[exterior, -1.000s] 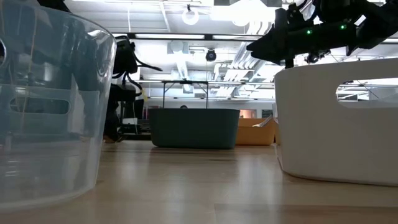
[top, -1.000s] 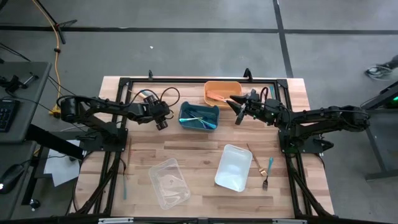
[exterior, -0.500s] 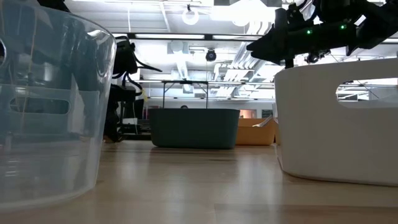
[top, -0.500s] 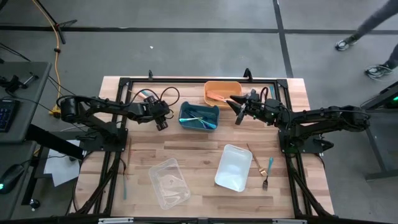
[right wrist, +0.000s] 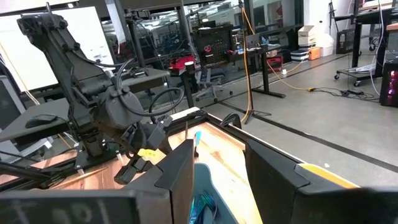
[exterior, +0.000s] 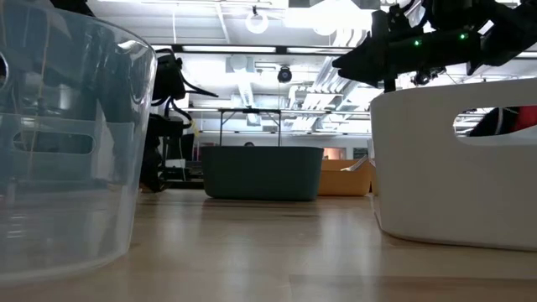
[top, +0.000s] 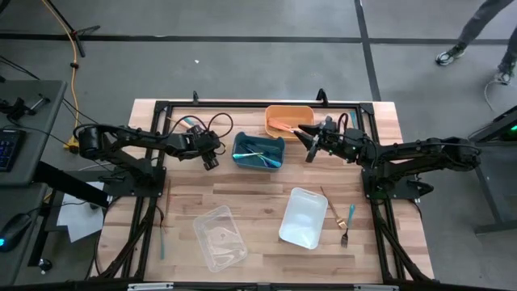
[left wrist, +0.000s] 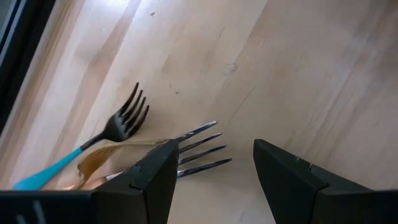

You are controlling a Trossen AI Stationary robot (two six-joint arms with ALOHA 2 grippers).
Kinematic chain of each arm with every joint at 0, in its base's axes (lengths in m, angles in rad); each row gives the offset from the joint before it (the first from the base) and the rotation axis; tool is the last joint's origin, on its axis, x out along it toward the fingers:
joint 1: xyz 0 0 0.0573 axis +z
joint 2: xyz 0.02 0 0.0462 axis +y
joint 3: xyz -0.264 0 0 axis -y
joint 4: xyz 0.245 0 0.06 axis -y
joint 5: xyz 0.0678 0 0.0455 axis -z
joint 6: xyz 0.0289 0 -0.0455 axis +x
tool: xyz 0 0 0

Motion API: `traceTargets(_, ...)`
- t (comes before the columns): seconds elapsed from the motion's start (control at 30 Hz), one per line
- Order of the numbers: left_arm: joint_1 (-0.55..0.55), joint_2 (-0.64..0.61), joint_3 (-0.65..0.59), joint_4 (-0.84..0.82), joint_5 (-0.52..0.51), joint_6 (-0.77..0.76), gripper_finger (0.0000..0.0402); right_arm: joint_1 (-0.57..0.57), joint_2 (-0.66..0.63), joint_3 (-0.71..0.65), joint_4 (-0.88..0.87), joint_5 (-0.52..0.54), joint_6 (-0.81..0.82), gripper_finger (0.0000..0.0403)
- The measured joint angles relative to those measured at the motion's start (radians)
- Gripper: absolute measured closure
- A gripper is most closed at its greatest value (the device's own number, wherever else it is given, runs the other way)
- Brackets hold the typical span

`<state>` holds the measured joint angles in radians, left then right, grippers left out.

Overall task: Sort silverware by color (type)
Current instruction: Put the light orange fork into the yellow bin

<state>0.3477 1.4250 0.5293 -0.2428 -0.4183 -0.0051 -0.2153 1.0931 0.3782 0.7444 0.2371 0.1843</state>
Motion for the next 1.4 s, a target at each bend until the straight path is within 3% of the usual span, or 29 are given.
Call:
traceTargets(0.93,0.0,0.0,0.0,0.001,-0.026,-0.02,0.0202,0.0,0.0,0.0,-0.003,-0.001,-0.001,0.0265)
traceTargets(1.4,0.012,0.0,0.0,-0.027,0.002,-0.185,0.0202,0.0,0.0,0.0,-0.006,-0.002,0.043,0.0265)
